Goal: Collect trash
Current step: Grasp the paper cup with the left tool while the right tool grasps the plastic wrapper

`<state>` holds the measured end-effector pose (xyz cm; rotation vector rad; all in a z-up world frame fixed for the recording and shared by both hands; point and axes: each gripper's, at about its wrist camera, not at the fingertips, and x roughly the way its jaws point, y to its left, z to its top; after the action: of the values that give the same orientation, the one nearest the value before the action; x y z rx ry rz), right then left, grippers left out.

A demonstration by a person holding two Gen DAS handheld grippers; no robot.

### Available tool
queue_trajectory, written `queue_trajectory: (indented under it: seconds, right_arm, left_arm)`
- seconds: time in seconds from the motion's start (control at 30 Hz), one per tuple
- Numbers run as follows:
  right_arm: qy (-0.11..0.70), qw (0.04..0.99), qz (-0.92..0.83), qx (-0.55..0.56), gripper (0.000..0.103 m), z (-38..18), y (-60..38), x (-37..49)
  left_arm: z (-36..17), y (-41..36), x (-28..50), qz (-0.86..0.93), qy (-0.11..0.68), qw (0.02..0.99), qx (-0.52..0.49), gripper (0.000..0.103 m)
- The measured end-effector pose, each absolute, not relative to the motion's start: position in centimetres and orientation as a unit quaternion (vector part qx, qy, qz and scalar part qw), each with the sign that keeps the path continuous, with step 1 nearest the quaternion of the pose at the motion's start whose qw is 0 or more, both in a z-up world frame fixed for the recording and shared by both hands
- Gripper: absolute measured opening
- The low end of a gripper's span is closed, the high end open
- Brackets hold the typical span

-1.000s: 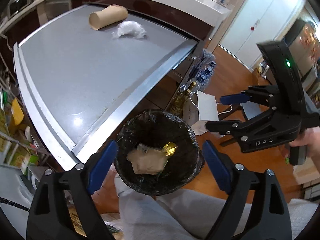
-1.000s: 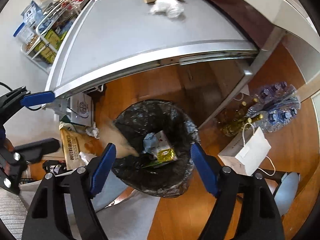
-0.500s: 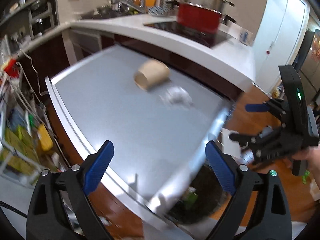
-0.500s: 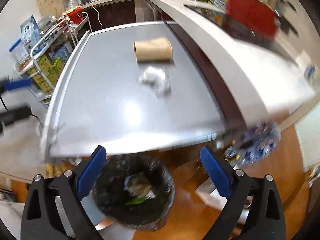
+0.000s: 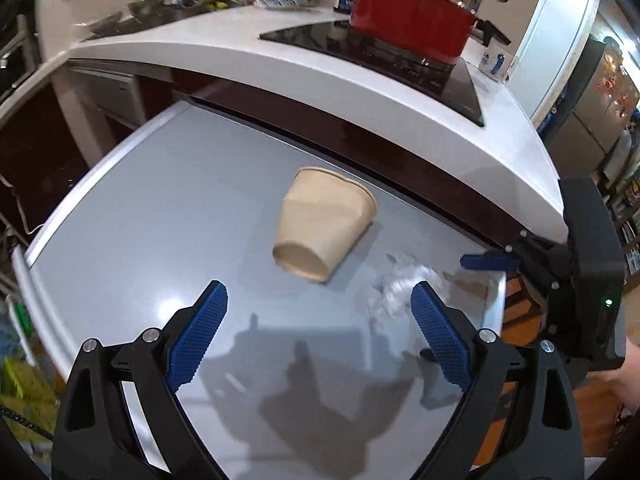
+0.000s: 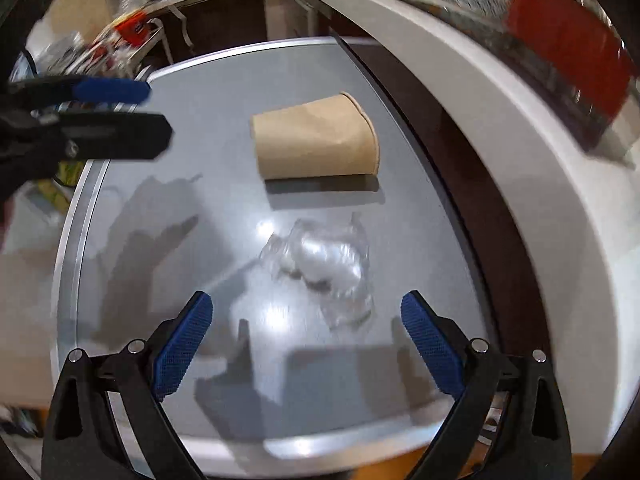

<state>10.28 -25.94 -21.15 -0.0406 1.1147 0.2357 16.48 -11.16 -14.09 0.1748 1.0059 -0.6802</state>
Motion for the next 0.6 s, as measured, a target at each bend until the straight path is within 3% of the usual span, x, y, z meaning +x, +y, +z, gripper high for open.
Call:
queue_trajectory:
  seconds: [0.17,0.37,0.5,0.6]
  right_arm:
    - [0.523,0.845,0.095,0.052,0.094,-22.0,-26.9,11.8]
    - [0.522,0.847,0.081,0.065,0.093,-22.8,-26.5,12.5]
    - [0.527,0.842,0.076,0.083,0.074,-23.4,-26.3,12.8]
    - [0.528,0.841,0.073,0.089,0.067,-23.6,-26.6,12.6]
  left_arm:
    - [-15.9,-12.8,19.5,-0.339,0.482,0.803,0.090,0.094]
    - [-17.9,-14.7,21.3,-0.357,0.491,0.785,0.122,0.094]
    - [-19.2,-15.6,22.2,-0.366,0.500,0.774,0.130,0.094]
    - [-19.9,-16.0,22.4,-0.371,0.503,0.769,0.135,0.094]
